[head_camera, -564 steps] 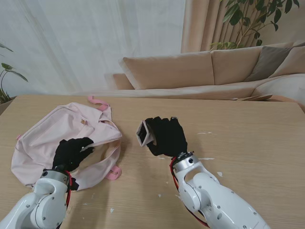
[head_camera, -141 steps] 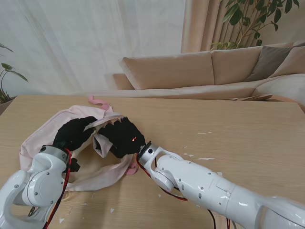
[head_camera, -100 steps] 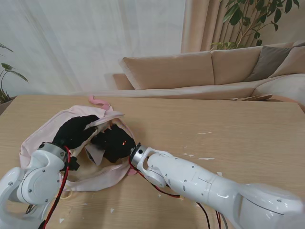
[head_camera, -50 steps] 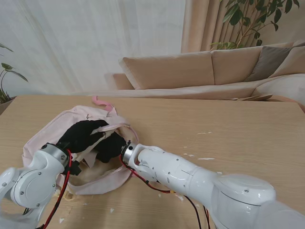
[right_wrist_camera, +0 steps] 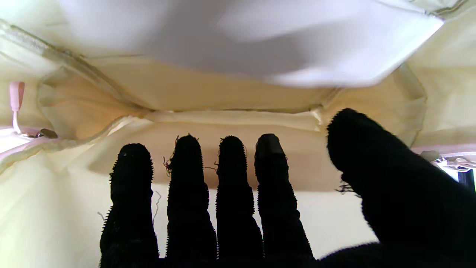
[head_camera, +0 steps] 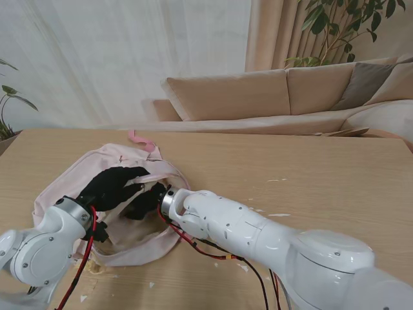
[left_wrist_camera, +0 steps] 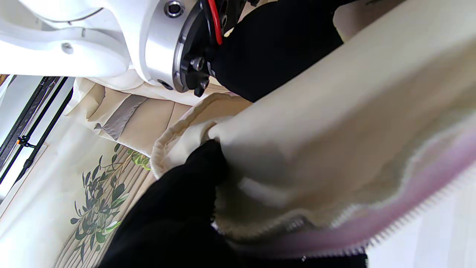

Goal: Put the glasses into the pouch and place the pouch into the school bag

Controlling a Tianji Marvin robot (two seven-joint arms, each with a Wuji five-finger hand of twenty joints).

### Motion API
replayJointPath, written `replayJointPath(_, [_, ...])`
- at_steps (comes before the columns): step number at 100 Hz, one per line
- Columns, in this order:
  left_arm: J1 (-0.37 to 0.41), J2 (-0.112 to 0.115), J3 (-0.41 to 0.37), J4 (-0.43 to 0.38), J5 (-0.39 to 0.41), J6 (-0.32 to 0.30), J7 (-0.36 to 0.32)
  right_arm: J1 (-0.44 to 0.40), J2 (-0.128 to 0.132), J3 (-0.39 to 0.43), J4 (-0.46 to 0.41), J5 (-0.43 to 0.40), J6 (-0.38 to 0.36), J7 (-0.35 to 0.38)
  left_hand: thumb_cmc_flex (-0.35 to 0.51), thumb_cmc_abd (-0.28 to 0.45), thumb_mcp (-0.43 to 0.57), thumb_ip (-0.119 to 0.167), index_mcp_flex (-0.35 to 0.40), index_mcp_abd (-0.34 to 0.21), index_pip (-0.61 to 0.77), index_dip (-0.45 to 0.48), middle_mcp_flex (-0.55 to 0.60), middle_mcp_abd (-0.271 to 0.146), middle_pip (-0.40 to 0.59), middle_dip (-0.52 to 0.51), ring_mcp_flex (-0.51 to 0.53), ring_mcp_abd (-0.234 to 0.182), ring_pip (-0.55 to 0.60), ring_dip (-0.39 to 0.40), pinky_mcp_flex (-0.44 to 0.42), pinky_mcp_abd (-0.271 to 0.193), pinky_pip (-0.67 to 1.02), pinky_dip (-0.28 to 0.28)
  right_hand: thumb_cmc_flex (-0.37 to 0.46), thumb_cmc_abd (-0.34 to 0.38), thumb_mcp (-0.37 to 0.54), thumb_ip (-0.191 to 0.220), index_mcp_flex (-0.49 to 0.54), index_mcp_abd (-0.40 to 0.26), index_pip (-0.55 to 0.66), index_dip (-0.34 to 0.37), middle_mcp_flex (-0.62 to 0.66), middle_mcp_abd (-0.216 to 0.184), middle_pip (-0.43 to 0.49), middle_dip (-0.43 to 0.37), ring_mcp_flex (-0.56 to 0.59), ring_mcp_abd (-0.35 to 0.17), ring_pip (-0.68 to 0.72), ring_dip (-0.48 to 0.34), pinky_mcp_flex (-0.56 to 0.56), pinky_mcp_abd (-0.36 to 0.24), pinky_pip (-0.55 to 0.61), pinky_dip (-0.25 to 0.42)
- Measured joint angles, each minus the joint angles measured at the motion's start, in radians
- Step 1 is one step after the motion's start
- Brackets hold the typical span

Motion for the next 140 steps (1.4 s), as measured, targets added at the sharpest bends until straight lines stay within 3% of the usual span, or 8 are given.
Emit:
replayJointPath(23, [-0.001,0.0,0.0,0.004,0.008,0.005,0.006,-0.003,0.036,0.017,-0.076,0.006,0.03,0.041,0.0,0.0,0.0,0.0,0.0,0.0,0.0,0.008,0.0,0.0,0.0,0.0,0.0,0.0,0.0,0.001,-0.002,0.0,0.0,0.0,-0.081,0.057,-0.256,0.005,-0.067,0.04,-0.112,-0.137,-0.082,0.026,-0.071,-0.025,-0.092,0.003,-0.039,-0.043,-0.073,0.005,-0.092,-0.079])
replayJointPath(33, [-0.007,-0.001,0.001,0.012,0.009,0.013,0.014,-0.015,0.071,0.05,-0.144,0.023,0.023,0.094,0.0,0.0,0.0,0.0,0.0,0.0,0.0,0.008,0.0,0.0,0.001,0.002,-0.002,0.0,0.0,0.005,-0.003,0.0,-0.008,0.0,-0.079,0.074,-0.292,0.006,-0.067,0.041,-0.115,-0.159,-0.082,0.026,-0.071,-0.026,-0.092,0.003,-0.038,-0.045,-0.077,0.006,-0.093,-0.08])
replayJointPath(72, [-0.043,-0.007,0.007,0.053,0.003,0.063,0.051,-0.143,0.288,0.204,-0.516,0.015,0.02,0.233,-0.001,0.004,0.0,0.0,-0.002,0.0,0.0,0.016,0.0,0.0,0.011,0.013,-0.003,0.001,-0.001,0.007,-0.01,0.0,-0.01,0.001,-0.079,0.096,-0.24,0.006,-0.063,0.041,-0.075,-0.161,-0.062,0.027,-0.033,-0.019,-0.047,0.005,0.014,-0.018,-0.033,0.005,-0.034,-0.062])
replayJointPath(91, [-0.053,-0.009,0.015,0.068,0.005,0.078,0.054,-0.287,0.389,0.342,-0.696,-0.087,0.036,0.256,-0.001,0.004,0.0,0.0,-0.003,0.0,0.0,0.016,0.0,0.001,0.011,0.013,-0.007,0.004,-0.011,0.01,-0.017,0.0,-0.012,0.001,-0.079,0.089,-0.215,0.006,-0.062,0.041,-0.075,-0.149,-0.062,0.027,-0.033,-0.019,-0.047,0.005,0.014,-0.018,-0.032,0.005,-0.034,-0.062])
replayJointPath(105, [-0.05,-0.008,0.02,0.07,0.009,0.083,0.048,-0.431,0.445,0.49,-0.82,-0.126,0.038,0.311,-0.001,0.007,0.0,0.0,-0.009,0.0,0.002,0.016,0.0,0.002,-0.002,-0.026,-0.036,0.025,-0.094,0.004,-0.041,0.0,-0.046,-0.001,-0.079,0.089,-0.201,0.006,-0.062,0.041,-0.075,-0.148,-0.062,0.027,-0.031,-0.016,-0.047,0.006,0.014,-0.009,-0.032,0.004,-0.034,-0.062])
replayJointPath(122, [-0.022,-0.002,0.025,0.051,0.031,0.079,-0.001,-0.603,0.491,0.657,-0.944,-0.185,0.037,0.35,0.017,-0.014,-0.03,0.0,-0.051,0.008,0.138,-0.274,0.001,0.004,-0.156,-0.128,-0.076,0.084,-0.263,-0.098,-0.076,0.002,-0.087,-0.08,-0.078,0.089,-0.198,0.006,-0.062,0.041,-0.071,-0.138,-0.061,0.028,-0.026,-0.012,-0.035,0.009,0.023,-0.001,-0.031,0.004,-0.034,-0.052])
replayJointPath(125, [-0.015,0.001,0.025,0.044,0.04,0.075,-0.021,-0.628,0.497,0.679,-0.96,-0.193,0.037,0.353,0.026,-0.028,-0.059,0.014,-0.059,0.01,0.166,-0.316,0.001,0.004,-0.179,-0.129,-0.078,0.085,-0.28,-0.109,-0.082,0.002,-0.096,-0.092,-0.078,0.089,-0.197,0.006,-0.062,0.041,-0.071,-0.137,-0.061,0.028,-0.02,-0.011,-0.035,0.009,0.024,0.001,-0.03,0.004,-0.034,-0.052])
replayJointPath(140, [0.025,0.01,0.031,0.03,0.122,0.045,-0.039,-0.718,0.514,0.763,-1.009,-0.23,0.037,0.366,-0.018,-0.064,-0.101,0.015,-0.067,0.015,0.21,-0.349,0.002,-0.018,-0.204,-0.13,-0.102,0.085,-0.321,-0.126,-0.114,0.002,-0.116,-0.119,-0.078,0.089,-0.19,0.006,-0.05,0.041,-0.05,-0.135,-0.049,0.027,-0.007,-0.008,-0.034,0.01,0.027,0.003,-0.024,0.004,-0.028,-0.05])
